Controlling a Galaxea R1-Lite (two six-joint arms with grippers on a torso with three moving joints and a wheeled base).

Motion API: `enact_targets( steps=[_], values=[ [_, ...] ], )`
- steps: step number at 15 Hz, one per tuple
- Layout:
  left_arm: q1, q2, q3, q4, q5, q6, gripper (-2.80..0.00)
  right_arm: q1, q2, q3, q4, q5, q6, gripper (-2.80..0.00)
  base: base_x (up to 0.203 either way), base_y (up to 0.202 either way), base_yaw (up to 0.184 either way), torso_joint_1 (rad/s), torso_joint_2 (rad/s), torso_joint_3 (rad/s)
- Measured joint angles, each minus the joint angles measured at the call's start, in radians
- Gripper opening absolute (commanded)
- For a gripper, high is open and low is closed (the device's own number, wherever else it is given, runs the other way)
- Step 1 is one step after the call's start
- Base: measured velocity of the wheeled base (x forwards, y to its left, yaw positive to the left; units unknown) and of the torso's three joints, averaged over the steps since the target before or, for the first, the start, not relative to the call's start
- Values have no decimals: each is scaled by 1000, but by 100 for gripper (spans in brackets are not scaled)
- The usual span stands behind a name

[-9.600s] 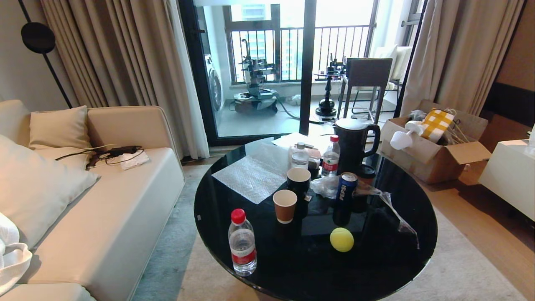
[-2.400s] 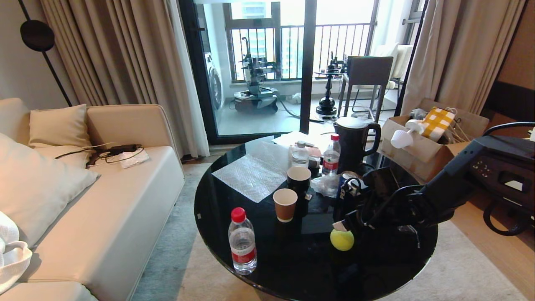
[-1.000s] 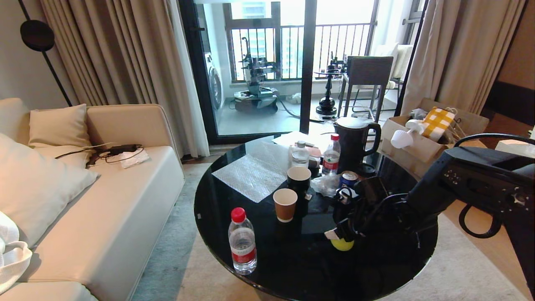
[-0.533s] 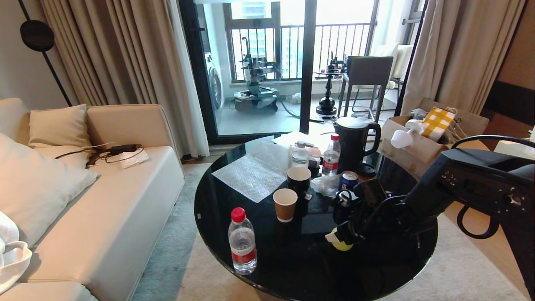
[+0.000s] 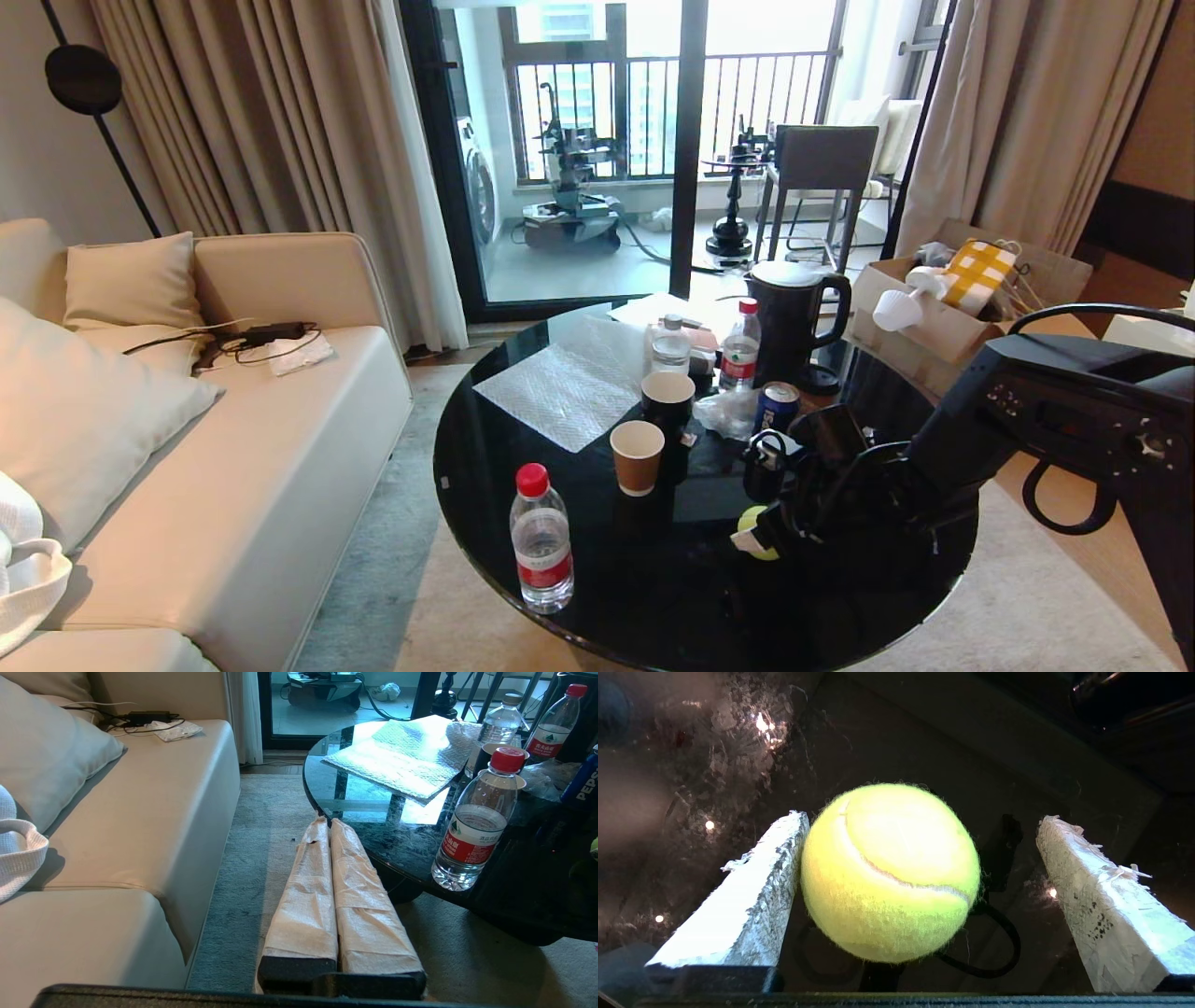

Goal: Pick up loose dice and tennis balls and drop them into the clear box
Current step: Pick up the ball on the table

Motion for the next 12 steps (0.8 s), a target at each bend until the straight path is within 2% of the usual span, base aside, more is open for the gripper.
enact_targets(
  steps=[2,3,4,12],
  values=[
    [0,0,0,0,0,0,-280,0,1,3,-1,-1,-2,0,0,0,0,0,0,0],
    [0,0,0,0,0,0,-280,0,2,3,-5,-2,-6,-152,0,0,0,0,0,0],
    [0,0,0,0,0,0,-280,-1,4,2,-5,-6,-22,-280,0,0,0,0,0,0],
    [0,0,0,0,0,0,-280,0,4,6,-7,-22,-33,-280,0,0,0,0,0,0]
  ],
)
